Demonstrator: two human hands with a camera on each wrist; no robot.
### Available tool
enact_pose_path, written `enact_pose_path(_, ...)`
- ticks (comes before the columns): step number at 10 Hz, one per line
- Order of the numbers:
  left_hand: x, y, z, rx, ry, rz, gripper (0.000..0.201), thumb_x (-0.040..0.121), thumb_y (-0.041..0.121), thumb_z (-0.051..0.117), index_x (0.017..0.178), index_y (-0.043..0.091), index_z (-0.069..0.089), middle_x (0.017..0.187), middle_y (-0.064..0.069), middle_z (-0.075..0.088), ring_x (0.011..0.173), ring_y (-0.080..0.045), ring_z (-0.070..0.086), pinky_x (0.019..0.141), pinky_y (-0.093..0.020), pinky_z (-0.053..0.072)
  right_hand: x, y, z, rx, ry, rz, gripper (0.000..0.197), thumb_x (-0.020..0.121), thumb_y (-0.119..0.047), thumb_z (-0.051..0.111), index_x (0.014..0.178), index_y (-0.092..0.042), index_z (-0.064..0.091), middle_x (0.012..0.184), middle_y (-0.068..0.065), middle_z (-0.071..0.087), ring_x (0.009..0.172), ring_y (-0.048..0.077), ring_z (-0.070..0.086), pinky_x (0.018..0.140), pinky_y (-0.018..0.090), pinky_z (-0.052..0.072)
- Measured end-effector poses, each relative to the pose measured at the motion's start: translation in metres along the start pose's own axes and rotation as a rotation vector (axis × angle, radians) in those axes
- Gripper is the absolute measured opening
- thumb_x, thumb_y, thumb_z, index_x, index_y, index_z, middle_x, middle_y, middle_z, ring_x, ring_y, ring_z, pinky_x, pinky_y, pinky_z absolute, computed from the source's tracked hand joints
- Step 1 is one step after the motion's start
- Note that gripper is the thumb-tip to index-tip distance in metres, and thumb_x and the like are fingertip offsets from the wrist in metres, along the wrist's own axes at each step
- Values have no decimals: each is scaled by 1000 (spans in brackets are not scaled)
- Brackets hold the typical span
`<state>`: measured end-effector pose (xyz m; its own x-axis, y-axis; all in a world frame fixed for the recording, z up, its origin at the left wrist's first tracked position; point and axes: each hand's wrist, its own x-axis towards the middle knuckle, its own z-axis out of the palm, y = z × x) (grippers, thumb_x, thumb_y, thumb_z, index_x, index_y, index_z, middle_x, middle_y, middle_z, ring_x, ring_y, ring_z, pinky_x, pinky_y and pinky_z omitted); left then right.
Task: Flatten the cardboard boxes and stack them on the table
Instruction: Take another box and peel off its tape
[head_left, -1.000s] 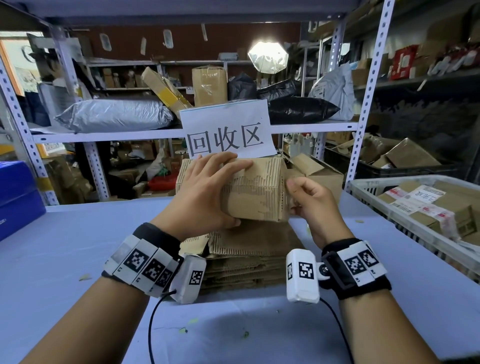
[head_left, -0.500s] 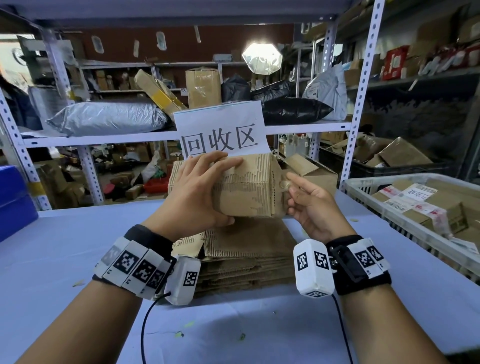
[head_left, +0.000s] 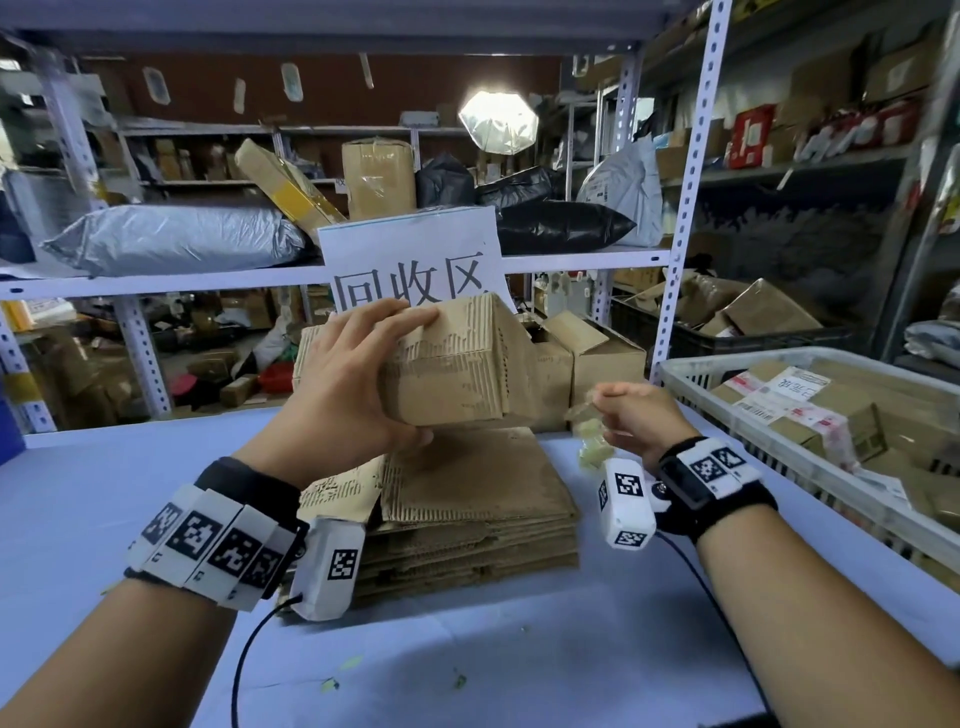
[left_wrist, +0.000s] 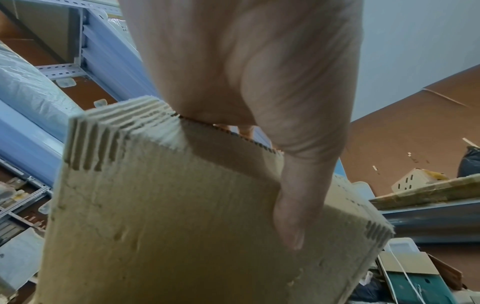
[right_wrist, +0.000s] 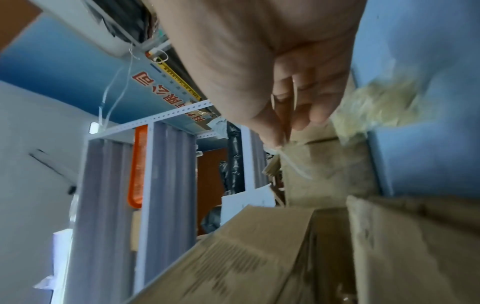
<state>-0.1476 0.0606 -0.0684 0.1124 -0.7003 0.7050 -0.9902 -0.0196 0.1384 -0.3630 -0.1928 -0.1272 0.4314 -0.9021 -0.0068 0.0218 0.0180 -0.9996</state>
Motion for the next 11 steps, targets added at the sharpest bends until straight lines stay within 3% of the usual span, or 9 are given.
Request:
enact_pose_path(2, 0, 4, 5, 19, -28, 23, 118, 51, 38, 99, 152, 38, 38, 155, 5, 36, 142, -25, 28, 116, -43, 18, 32, 22, -22, -463, 57, 114, 3, 90, -9, 69, 92, -11, 69, 81, 8, 60, 65, 19, 54, 45, 18, 45)
enact_pose_path(4, -1, 1, 3, 10, -61, 38, 115, 52, 46, 92, 152, 41, 34, 155, 7, 33, 142, -24, 26, 116, -49, 22, 47, 17, -25, -922, 24, 84, 17, 97, -13, 56, 80, -14, 54, 76, -3, 46, 71, 10, 46, 60, 18, 36)
enact_pose_path(5, -2, -1, 3, 11, -47, 39, 114, 52, 52, 88, 152, 43, 34, 155, 7, 33, 143, -24, 26, 116, -51, 23, 50, 8, -14, -1064, 19, 48, 6, 101, -9, 47, 101, -12, 52, 104, 9, 50, 98, 17, 45, 83, 23, 35)
enact_pose_path(6, -2, -2, 4, 27, -46, 38, 115, 52, 52, 88, 152, 43, 33, 155, 7, 33, 144, -26, 26, 117, -53, 23, 46, -2, -3, -1154, 72, -29, 35, 102, -11, 38, 127, -1, 61, 133, 22, 56, 126, 33, 51, 105, 36, 40)
enact_pose_path(7, -2, -2, 4, 50, -35, 23, 114, 50, 56, 84, 152, 44, 32, 156, 7, 34, 144, -25, 26, 117, -53, 23, 31, -17, 10, -1011, 192, -242, 42, 93, -12, 42, 129, -13, 63, 138, 20, 53, 127, 39, 50, 108, 45, 41)
enact_pose_path(8, -1, -2, 4, 46, -12, -3, 115, 50, 55, 85, 152, 44, 32, 155, 6, 34, 143, -24, 25, 119, -54, 22, -2, -37, 31, -739, -88, -552, 72, 80, 6, 50, 146, -22, 48, 150, 9, 38, 139, 26, 38, 116, 35, 31)
enact_pose_path(9, -1, -2, 5, 73, 3, -30, 119, 52, 47, 95, 152, 45, 30, 156, 5, 33, 144, -23, 24, 121, -55, 17, -36, -59, 53, -763, -434, -735, 107, 69, -17, 74, 158, -30, 15, 161, -5, 16, 150, 17, 15, 123, 39, 15)
enact_pose_path(10, 0, 0, 3, 89, 38, -47, 118, 53, 47, 95, 153, 42, 32, 155, 4, 35, 144, -24, 26, 121, -58, 18, -54, -70, 66, -784, -544, -764, 136, 63, -37, 87, 154, -43, -14, 164, -15, 2, 151, 9, 4, 121, 41, 9)
enact_pose_path(11, 3, 2, -3, 122, 63, -24, 115, 54, 49, 93, 153, 40, 34, 154, 3, 36, 141, -26, 29, 118, -56, 22, -59, -74, 69, -693, -492, -796, 140, 64, -36, 93, 152, -49, -14, 161, -17, 6, 147, 6, 7, 118, 42, 15)
